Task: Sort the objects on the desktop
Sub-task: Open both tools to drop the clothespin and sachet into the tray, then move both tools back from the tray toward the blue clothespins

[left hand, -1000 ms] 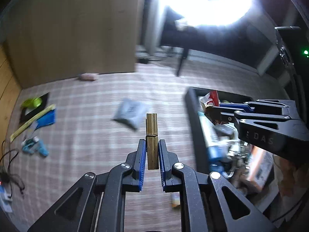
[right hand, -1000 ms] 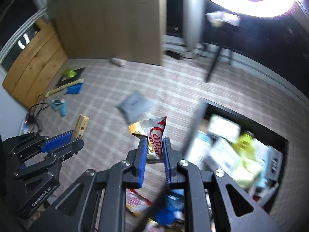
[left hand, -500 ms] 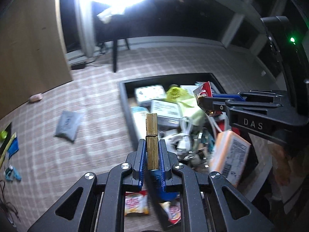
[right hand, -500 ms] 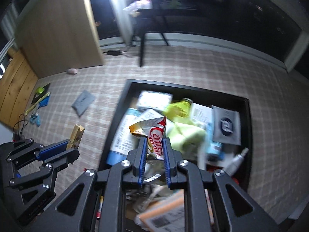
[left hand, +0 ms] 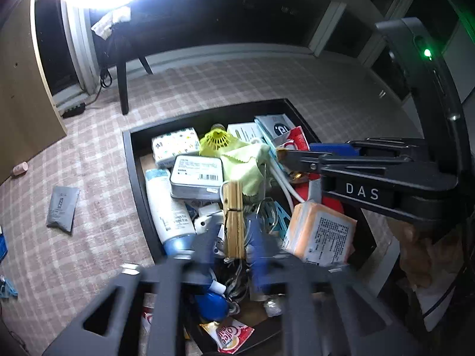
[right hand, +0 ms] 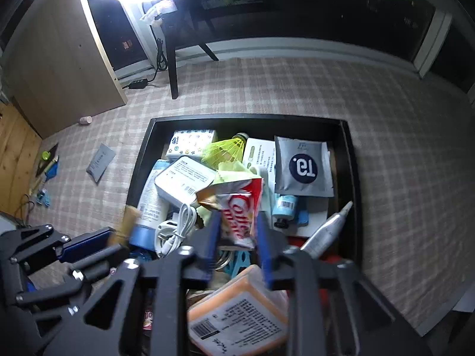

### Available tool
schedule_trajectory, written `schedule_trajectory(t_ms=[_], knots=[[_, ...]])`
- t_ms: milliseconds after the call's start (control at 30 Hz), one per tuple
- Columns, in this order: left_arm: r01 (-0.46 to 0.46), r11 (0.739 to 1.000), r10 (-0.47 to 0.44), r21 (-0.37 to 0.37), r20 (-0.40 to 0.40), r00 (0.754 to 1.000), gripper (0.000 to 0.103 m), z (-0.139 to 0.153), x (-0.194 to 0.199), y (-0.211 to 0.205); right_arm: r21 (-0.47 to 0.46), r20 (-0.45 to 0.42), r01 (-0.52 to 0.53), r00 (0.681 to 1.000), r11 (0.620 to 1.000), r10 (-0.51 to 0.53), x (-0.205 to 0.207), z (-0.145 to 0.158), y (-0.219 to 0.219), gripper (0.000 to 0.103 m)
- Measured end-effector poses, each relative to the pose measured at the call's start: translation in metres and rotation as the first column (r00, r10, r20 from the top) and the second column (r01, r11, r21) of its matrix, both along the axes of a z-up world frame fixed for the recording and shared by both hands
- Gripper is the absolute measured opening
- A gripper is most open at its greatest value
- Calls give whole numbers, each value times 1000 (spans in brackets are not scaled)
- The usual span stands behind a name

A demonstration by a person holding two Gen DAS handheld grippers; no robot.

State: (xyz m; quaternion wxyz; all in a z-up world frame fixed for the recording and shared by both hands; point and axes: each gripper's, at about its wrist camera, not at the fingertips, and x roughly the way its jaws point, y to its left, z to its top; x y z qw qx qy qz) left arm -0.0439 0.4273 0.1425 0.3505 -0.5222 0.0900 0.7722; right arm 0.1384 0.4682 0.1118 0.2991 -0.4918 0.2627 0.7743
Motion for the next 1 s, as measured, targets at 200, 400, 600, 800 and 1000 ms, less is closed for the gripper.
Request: schedule_trajectory(t_ms=[200,400,600,800,1000], knots=[[-21,1000,21,8,-3,1000,56,0,-3,-8,-2,2,32,999,999,-32,1,2,5,42],[-43,999,43,1,7,999,54,-3,-6,-18,6,7,11,1000,1000,-11,-6,3,1,43],[-107,994,107,-8,13,994,54,-7,-18,-48,-12,1,-34,999,999,34,-23,0,-11,43],[-254,967,254,-20,22,967,54,-12,-42,-109,-16,-7,-121,993,993,121,-58,1,-31,44],[-425,904,426,-38,24,904,54,-20,-65,-189,-5,-9,-238,971,971,238,-107,5,-63,44]])
